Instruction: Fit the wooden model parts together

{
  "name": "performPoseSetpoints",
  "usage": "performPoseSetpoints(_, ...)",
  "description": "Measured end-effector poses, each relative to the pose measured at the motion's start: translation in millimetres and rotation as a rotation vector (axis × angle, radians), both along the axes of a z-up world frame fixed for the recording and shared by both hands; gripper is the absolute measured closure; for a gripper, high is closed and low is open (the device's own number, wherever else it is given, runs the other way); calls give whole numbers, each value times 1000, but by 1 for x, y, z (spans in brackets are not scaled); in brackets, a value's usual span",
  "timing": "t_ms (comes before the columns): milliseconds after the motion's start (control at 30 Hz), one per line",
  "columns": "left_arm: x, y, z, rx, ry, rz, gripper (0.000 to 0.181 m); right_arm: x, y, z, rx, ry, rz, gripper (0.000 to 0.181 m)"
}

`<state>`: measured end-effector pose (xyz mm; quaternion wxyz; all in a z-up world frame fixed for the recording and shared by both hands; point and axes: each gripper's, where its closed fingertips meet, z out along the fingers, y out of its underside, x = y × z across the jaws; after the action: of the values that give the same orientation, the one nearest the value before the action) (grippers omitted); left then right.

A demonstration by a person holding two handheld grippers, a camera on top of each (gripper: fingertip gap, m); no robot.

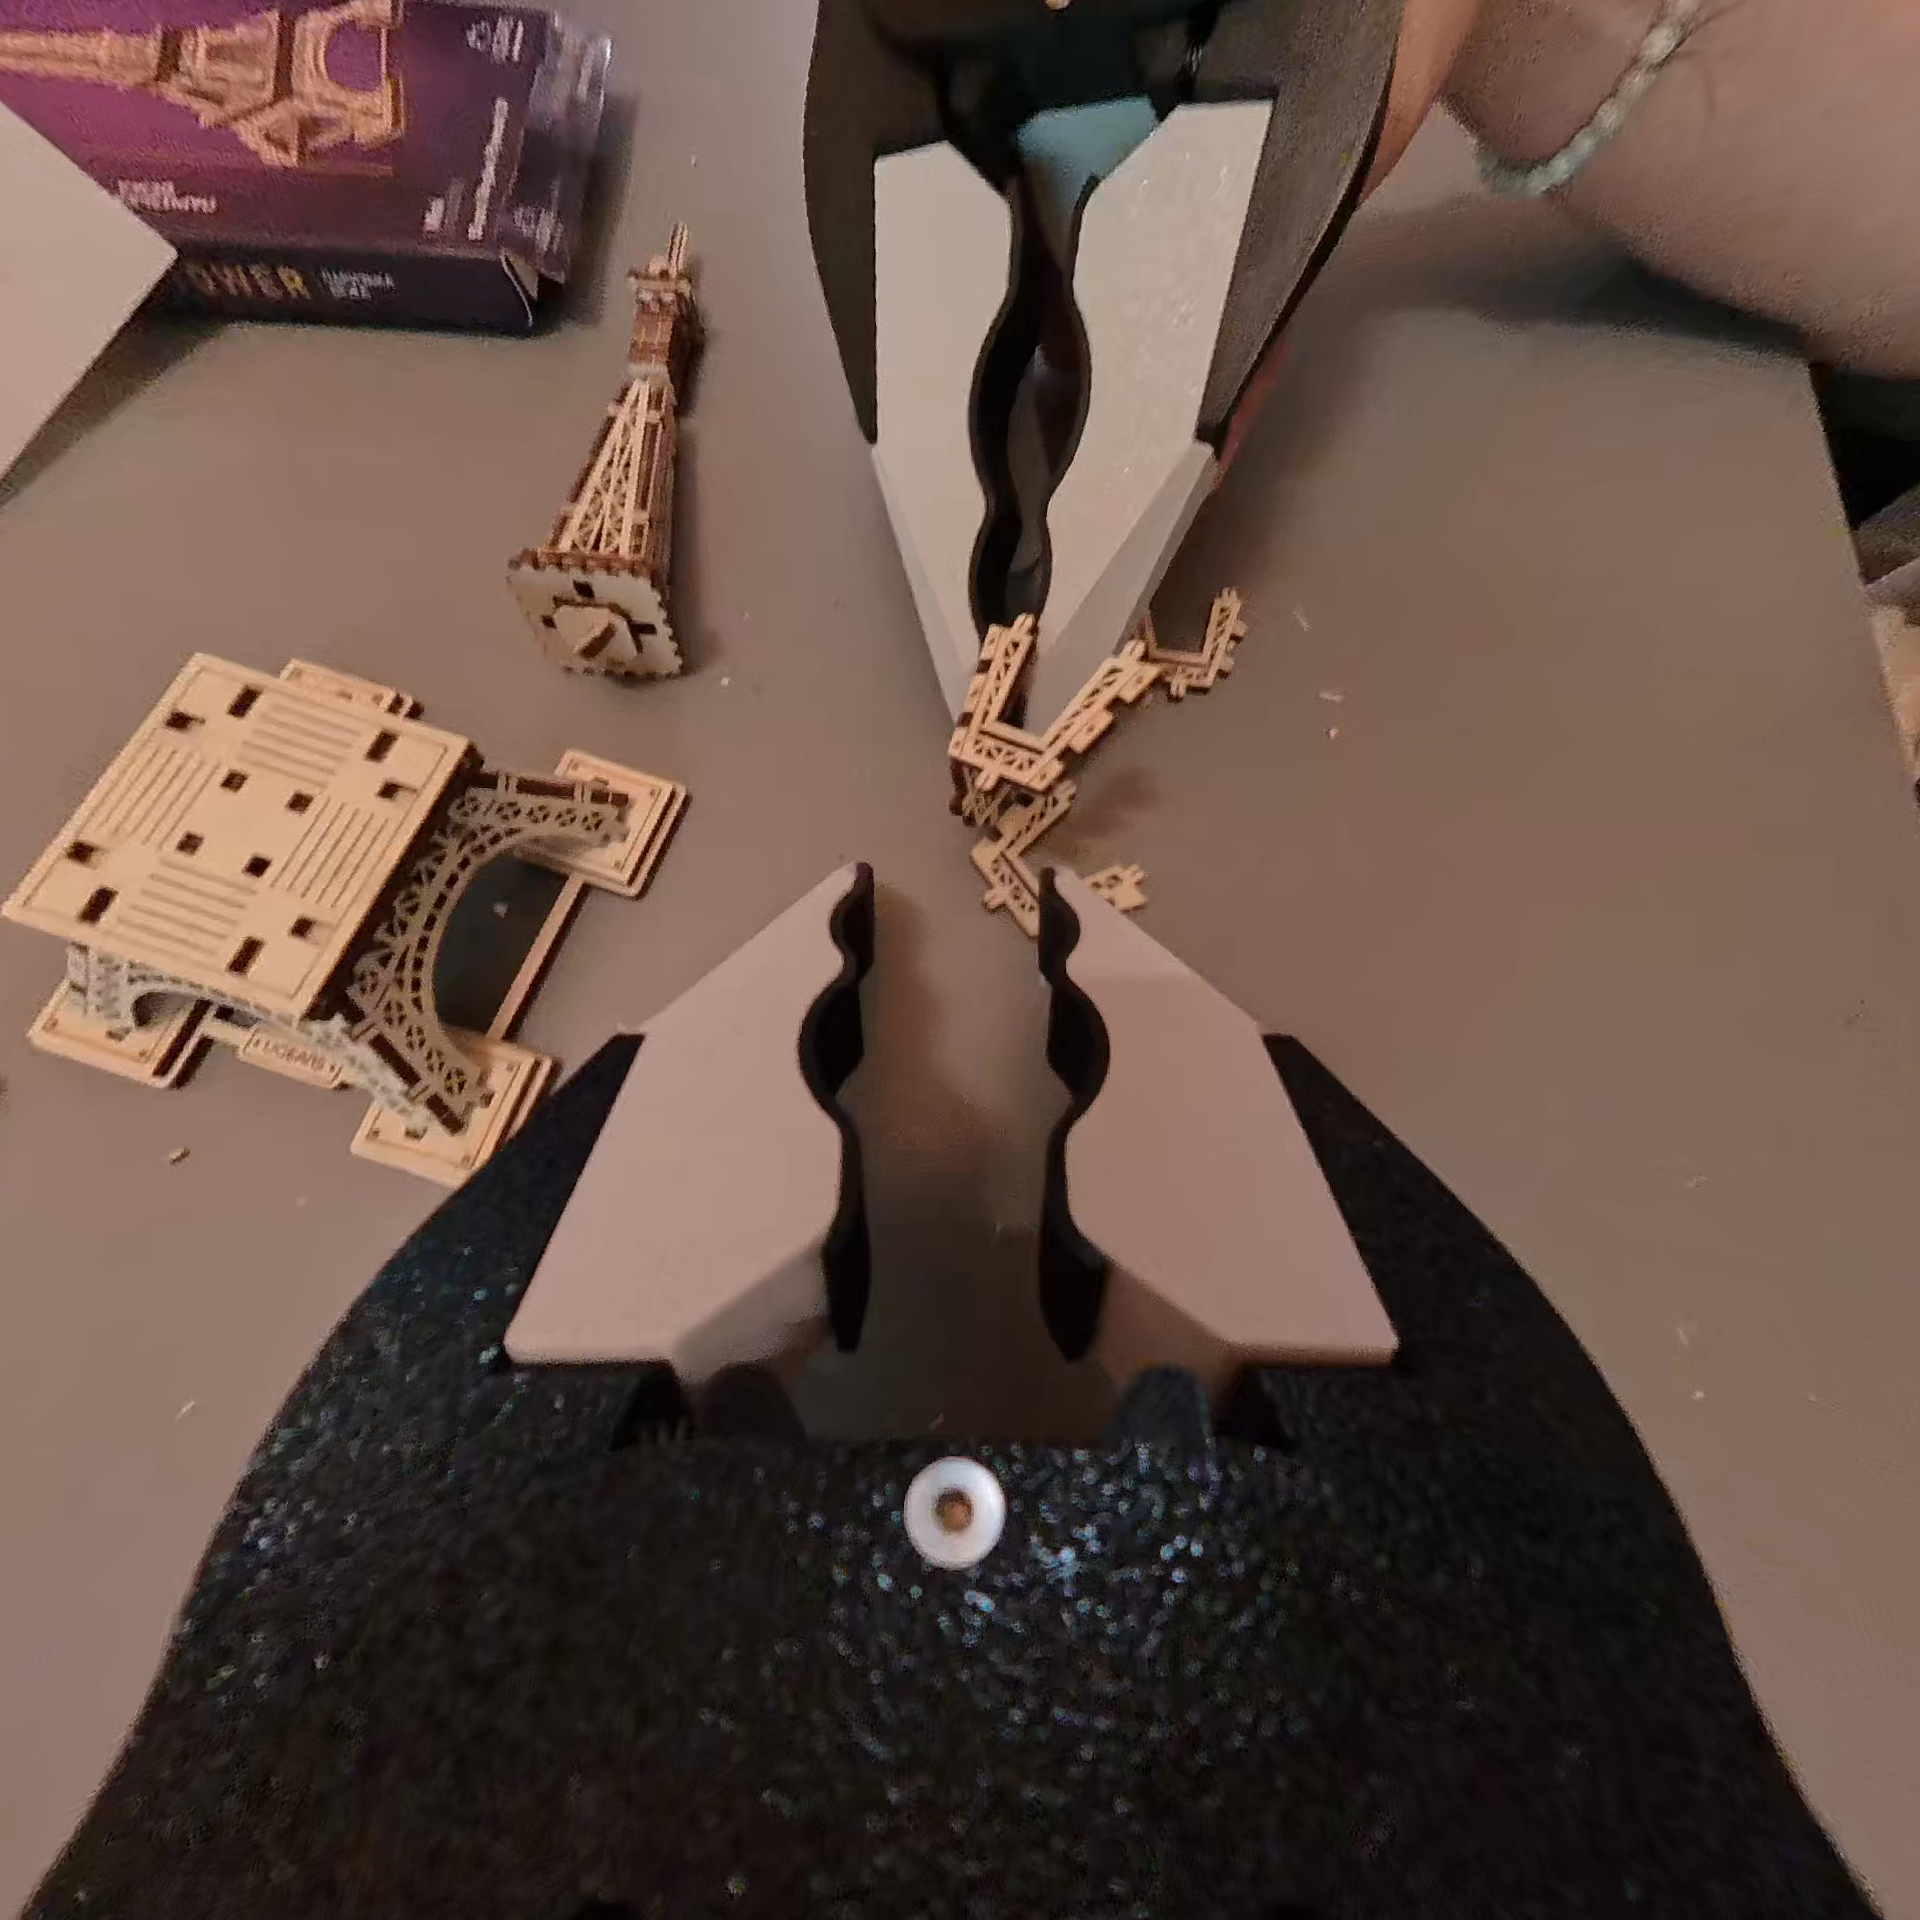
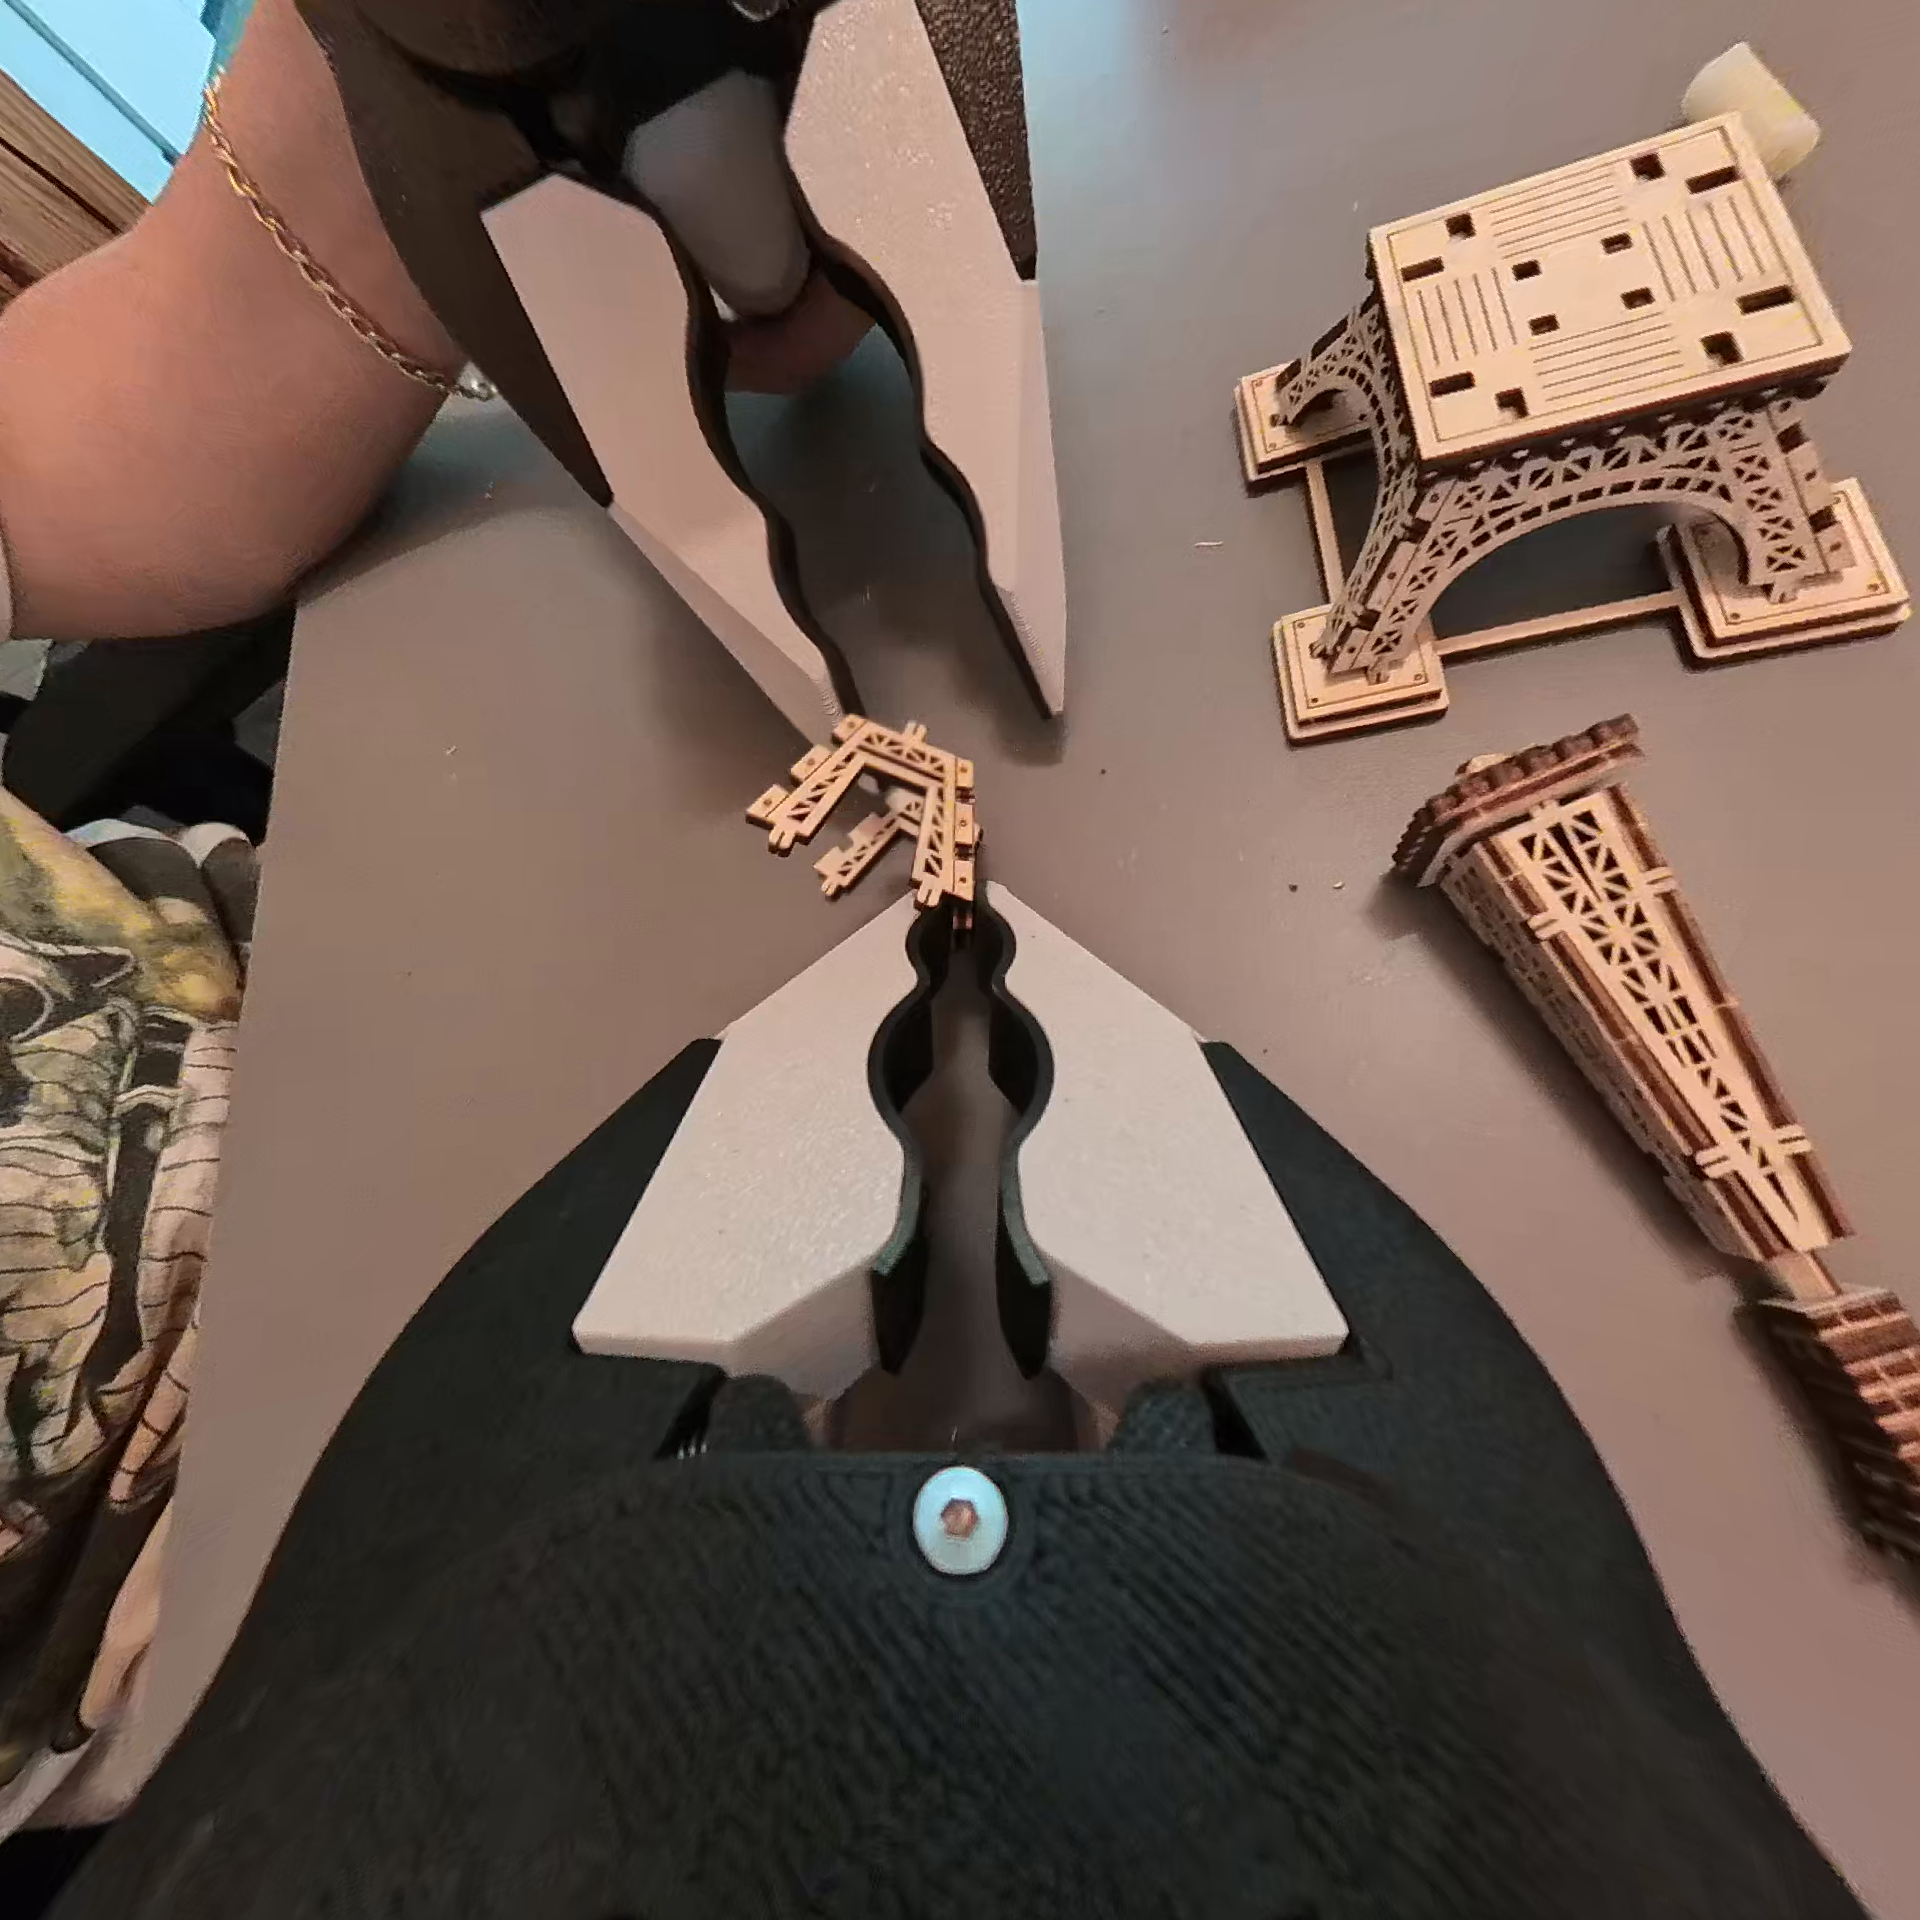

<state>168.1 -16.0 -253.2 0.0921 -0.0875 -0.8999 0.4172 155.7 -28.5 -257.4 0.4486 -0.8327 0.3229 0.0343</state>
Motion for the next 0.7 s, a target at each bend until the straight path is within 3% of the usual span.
performPoseSetpoints(200, -2, -5, -6, 17, -10, -2, 161, 9, -2, 2, 5, -18, -47, 167)
performPoseSetpoints(500, 2, -7, -8, 21, -44, 18, 162, 12, -1, 3, -1, -35, -71, 181)
performPoseSetpoints(700, 0, -7, -9, 34, -18, 24, 161, 11, 0, 2, 18, 1, -91, 181)
